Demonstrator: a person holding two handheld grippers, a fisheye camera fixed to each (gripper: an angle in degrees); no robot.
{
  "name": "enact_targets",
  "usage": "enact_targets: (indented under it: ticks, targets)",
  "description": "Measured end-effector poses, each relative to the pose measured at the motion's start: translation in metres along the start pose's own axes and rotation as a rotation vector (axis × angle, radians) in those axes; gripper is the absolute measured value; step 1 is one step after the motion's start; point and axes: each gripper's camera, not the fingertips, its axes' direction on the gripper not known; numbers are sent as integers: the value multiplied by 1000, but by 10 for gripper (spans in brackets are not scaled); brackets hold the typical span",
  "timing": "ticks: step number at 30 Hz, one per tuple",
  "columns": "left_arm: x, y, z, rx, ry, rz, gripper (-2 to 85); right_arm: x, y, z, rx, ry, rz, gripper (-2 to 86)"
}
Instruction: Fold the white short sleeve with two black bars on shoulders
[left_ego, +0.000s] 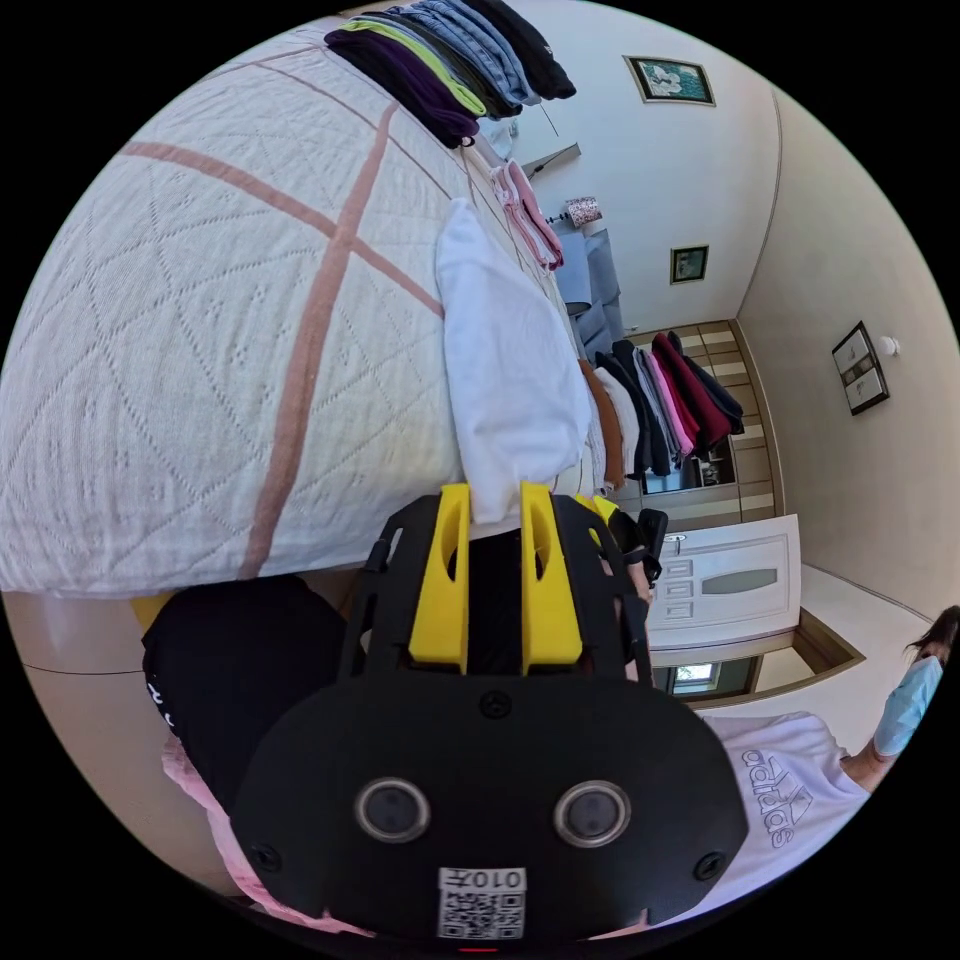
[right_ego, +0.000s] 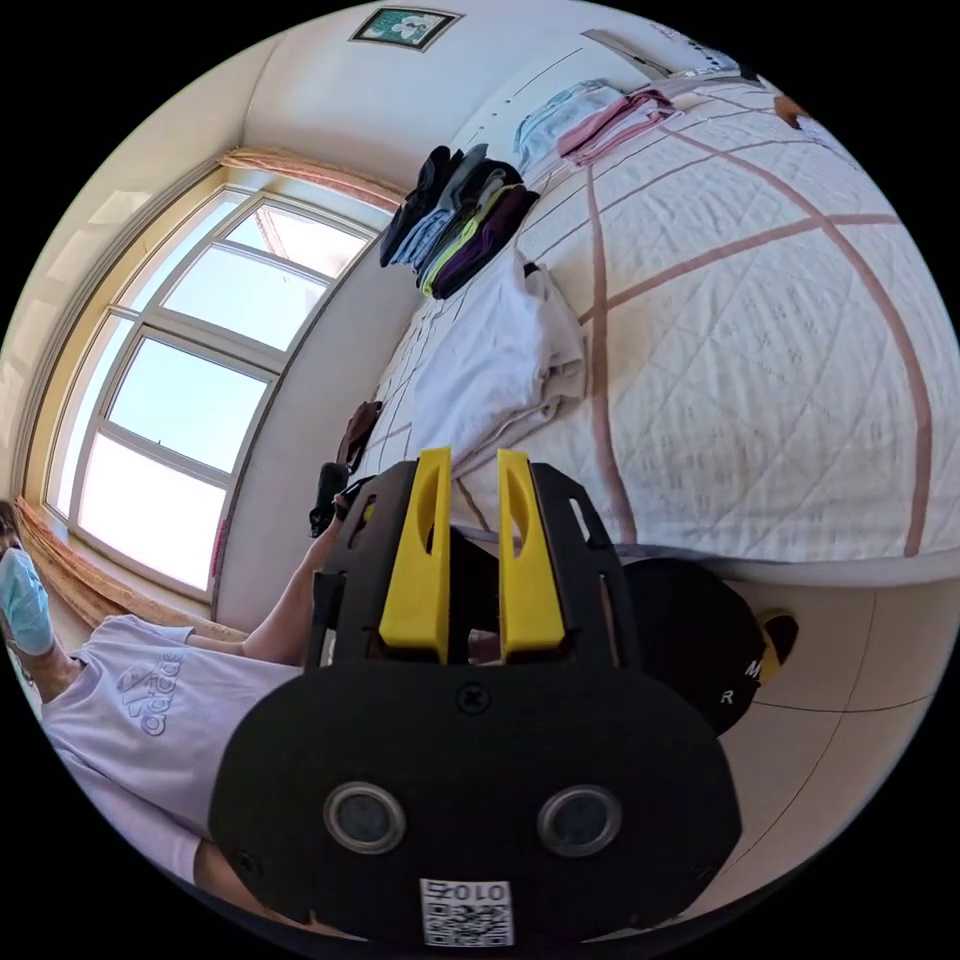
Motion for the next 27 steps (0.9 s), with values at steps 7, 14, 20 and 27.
enact_targets:
  ticks: [7,14,20,27]
  targets:
    - [-9,-10,-10,11,72,-19,84,13,2,6,-37,-50,-12,72]
    - [5,-19,-38,7,101,49,49,33,-1,0,-32,-137,31,108]
    - [6,-30,-76,34,259,39,44,70,-14,7,14,-373,161,170]
    - [11,-34,-102,53,335,36,41,109,-24,13,130,-510,270,181]
